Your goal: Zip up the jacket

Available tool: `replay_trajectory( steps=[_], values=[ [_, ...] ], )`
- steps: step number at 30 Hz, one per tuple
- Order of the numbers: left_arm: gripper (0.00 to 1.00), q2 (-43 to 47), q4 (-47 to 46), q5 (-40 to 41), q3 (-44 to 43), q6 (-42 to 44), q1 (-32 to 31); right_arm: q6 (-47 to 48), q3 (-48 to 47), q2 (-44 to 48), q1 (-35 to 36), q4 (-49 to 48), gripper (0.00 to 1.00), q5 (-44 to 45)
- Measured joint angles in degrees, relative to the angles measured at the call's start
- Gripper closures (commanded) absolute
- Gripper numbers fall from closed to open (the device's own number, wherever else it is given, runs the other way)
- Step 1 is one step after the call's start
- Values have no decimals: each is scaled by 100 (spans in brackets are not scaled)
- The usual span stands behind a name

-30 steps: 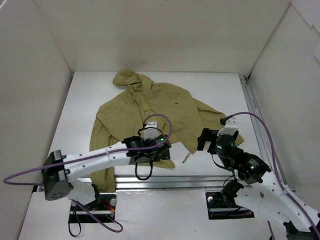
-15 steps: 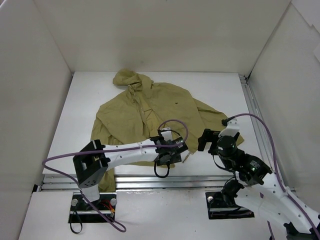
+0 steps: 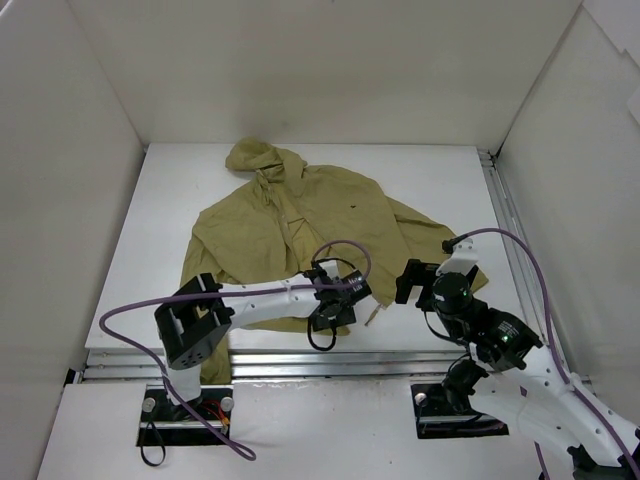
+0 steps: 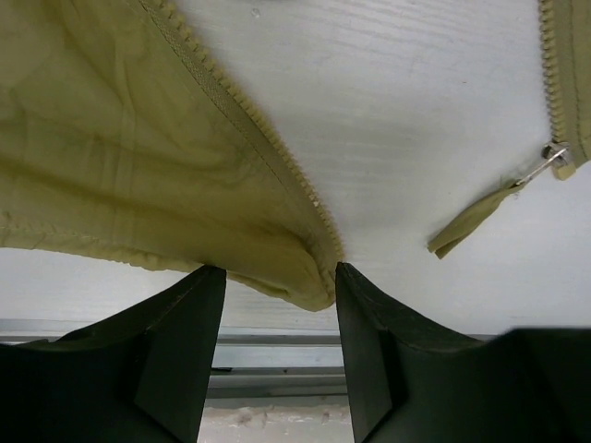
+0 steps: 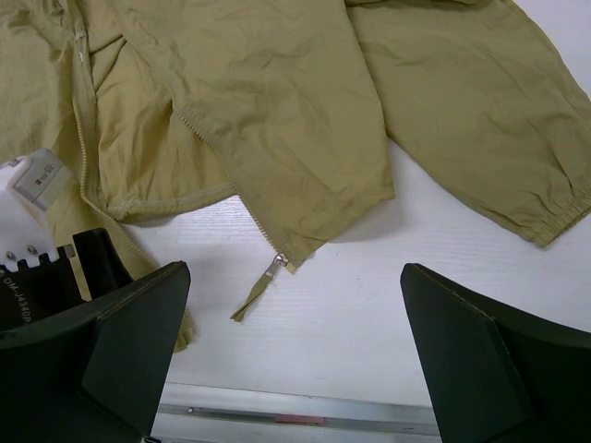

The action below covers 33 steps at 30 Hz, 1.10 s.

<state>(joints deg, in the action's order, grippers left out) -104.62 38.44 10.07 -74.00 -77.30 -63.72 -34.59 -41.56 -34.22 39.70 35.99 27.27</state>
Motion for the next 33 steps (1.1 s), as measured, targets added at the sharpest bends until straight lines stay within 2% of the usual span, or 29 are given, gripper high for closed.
replay_trajectory(
  steps=[9, 16, 18, 22, 23, 25, 26, 33],
  values=[
    [54, -254, -74, -221, 57, 37, 33, -37, 48, 48, 0, 2, 2, 15],
    [61, -254, -155, -286, 92, 42, 79, -61, 74, 52, 0, 0, 2, 24],
    [69, -254, -177, -302, 116, 44, 81, -63, 74, 52, 0, 0, 2, 37],
    [79, -227, -262, -323, 199, 57, 96, -66, 74, 52, 0, 0, 2, 61],
    [86, -210, -291, -326, 234, 57, 98, -66, 76, 52, 0, 0, 2, 63],
    [92, -179, -332, -337, 297, 46, 107, -66, 76, 50, 0, 0, 2, 70],
    [100, -160, -363, -343, 330, 48, 111, -66, 76, 42, 0, 0, 2, 76],
    [100, 76, -772, -380, 695, 90, 144, -37, 74, -289, 0, -4, 3, 15]
  ],
)
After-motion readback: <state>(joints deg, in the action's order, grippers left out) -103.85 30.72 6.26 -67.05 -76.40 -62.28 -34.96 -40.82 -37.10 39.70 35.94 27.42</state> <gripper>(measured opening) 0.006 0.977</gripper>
